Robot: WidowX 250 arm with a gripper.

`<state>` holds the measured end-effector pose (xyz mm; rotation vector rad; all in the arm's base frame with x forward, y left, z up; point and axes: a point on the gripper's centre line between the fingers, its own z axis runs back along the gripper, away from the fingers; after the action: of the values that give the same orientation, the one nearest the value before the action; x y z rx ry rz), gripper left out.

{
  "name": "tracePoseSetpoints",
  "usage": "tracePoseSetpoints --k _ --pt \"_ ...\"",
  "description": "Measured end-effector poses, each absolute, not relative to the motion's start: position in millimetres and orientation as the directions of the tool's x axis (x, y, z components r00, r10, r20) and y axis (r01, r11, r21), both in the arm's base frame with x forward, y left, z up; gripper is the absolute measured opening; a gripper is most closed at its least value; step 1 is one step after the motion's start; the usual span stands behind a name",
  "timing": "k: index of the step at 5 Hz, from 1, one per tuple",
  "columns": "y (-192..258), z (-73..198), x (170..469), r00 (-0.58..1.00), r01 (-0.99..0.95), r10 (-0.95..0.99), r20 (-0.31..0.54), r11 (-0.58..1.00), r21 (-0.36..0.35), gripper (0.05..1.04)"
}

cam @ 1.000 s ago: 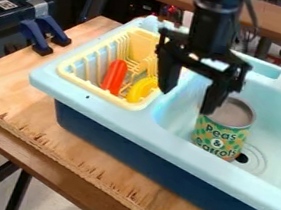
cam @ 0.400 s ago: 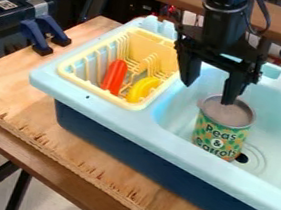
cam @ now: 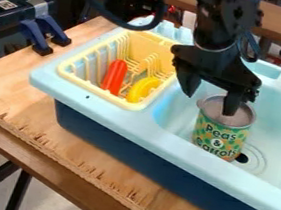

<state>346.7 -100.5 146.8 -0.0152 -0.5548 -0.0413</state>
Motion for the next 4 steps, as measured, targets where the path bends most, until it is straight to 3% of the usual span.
tracePoseSetpoints --k 2,3,4 --pt "-97 134 356 0.818 -0.026 0.034 0.574 0.999 -0.021 1.002" --pt "-103 132 361 0.862 -0.052 0.064 0.502 0.998 -0.038 1.002" --pt "-110 132 348 0.938 -0.131 0.145 0.315 0.989 -0.066 1.002"
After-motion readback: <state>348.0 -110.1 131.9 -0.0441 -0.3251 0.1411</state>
